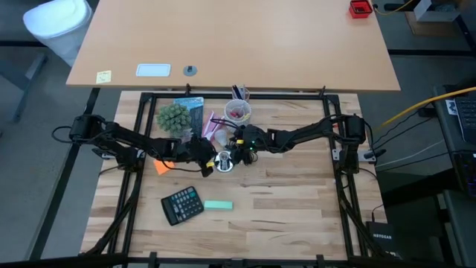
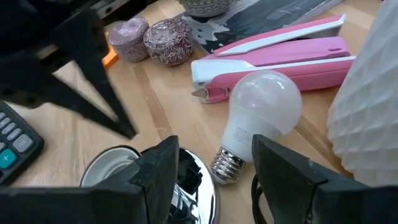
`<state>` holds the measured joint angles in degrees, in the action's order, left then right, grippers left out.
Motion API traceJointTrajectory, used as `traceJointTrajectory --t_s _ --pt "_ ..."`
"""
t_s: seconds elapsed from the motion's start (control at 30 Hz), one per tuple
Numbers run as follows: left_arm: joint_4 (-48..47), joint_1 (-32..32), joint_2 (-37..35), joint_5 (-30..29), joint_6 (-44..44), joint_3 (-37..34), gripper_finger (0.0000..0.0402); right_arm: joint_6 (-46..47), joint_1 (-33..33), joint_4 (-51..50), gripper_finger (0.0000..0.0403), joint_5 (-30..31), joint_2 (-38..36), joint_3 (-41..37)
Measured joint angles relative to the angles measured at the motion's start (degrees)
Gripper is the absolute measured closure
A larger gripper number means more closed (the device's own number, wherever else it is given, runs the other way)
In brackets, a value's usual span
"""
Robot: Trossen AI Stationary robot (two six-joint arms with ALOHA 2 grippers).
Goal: Screw lightbulb
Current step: Insert the lightbulb into the lamp
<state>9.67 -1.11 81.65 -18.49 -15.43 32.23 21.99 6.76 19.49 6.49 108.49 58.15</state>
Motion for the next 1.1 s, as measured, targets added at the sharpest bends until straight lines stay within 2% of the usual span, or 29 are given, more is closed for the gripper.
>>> traceJointTrajectory --t_s 0.13,0.37,0.6,0.87,0.97,1.1 --pt "0.0 1.4 0.0 -1.6 5.3 0.0 0.0400 0.0 0.0 0.0 0.0194 0.0 0.0 0.0" --pt "2.9 4.5 0.0 -1.6 25.9 0.0 0.0400 -4.2 0.0 -1.5 0.0194 -0.8 0.0 0.0" --pt "3.0 8.9 -0.1 0.2 32.7 1.7 0.0400 -6.4 0.0 -8.8 0.0194 -1.1 -1.7 0.0" --pt "9.2 11.2 -0.1 0.7 27.1 2.5 0.0400 -7.5 0.0 -11.8 0.0194 -1.0 -1.8 0.0" --pt "7.1 11.7 -0.1 0.9 14.6 2.5 0.0400 -7.5 0.0 -12.1 0.0194 -0.9 -1.9 0.0" --pt "-1.4 12.0 -0.1 4.0 -4.0 2.5 0.0400 -7.5 0.0 -12.0 0.0194 0.2 -1.9 0.0"
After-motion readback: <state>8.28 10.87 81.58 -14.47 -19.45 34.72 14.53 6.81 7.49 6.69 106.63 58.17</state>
